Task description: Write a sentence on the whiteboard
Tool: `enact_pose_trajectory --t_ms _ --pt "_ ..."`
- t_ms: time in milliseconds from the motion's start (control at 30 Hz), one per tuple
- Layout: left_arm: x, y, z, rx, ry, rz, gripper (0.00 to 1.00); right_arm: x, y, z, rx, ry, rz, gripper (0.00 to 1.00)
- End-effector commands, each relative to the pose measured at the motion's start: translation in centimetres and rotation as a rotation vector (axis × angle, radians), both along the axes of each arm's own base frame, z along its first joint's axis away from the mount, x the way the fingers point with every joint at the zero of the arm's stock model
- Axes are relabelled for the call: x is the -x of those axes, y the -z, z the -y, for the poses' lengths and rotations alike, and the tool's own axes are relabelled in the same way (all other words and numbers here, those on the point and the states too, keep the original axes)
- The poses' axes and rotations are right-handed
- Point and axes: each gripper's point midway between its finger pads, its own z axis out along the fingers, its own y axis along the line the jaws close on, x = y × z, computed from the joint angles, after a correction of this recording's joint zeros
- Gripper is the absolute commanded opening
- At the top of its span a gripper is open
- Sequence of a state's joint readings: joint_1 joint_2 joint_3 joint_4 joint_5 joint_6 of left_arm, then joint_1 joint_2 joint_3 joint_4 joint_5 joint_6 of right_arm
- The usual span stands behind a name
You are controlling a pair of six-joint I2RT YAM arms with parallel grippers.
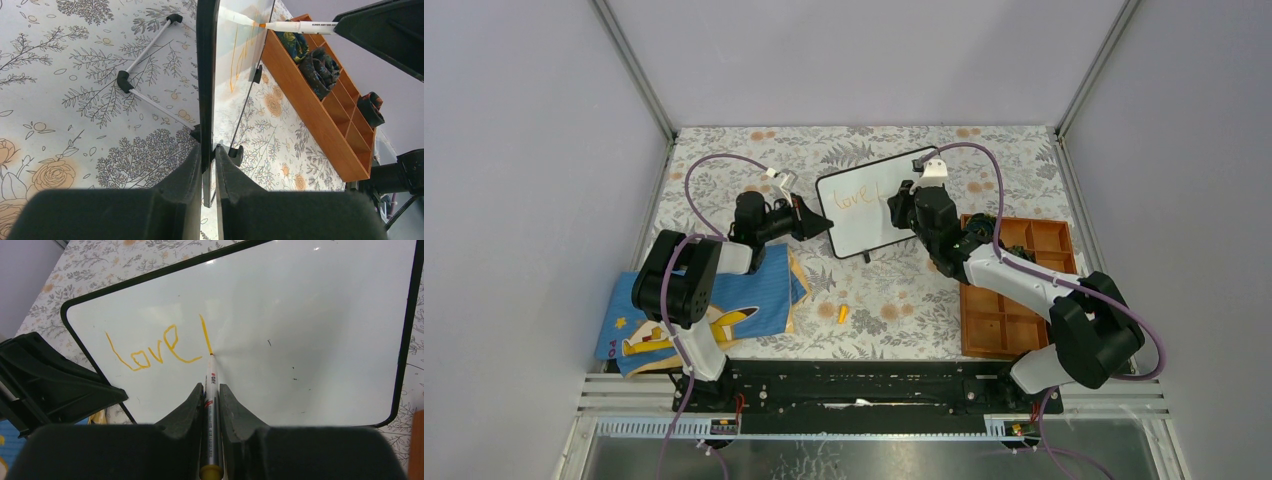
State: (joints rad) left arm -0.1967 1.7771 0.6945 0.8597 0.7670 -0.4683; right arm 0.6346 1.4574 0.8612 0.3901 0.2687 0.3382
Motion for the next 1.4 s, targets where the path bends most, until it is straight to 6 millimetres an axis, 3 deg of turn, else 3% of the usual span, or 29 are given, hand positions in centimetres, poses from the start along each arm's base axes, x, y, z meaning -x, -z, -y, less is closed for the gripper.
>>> enact_pose_trajectory --t_ms 0,467,1367 --pt "0.2 1.2 -0.1 -0.044 -0.006 -0.023 0.00 -0.3 -1.3 0.2 -0.016 0.009 0.020 0.00" --pt "0.3 1.4 0.0 -0.053 -0.004 -0.025 0.00 -1.8 -3.7 -0.4 -0.027 0.020 0.066 0.00" --pt "0.4 1.6 0.1 -0.060 -0.001 -0.028 0.00 -2.4 -3.9 1.5 -0.016 0.083 0.073 0.00"
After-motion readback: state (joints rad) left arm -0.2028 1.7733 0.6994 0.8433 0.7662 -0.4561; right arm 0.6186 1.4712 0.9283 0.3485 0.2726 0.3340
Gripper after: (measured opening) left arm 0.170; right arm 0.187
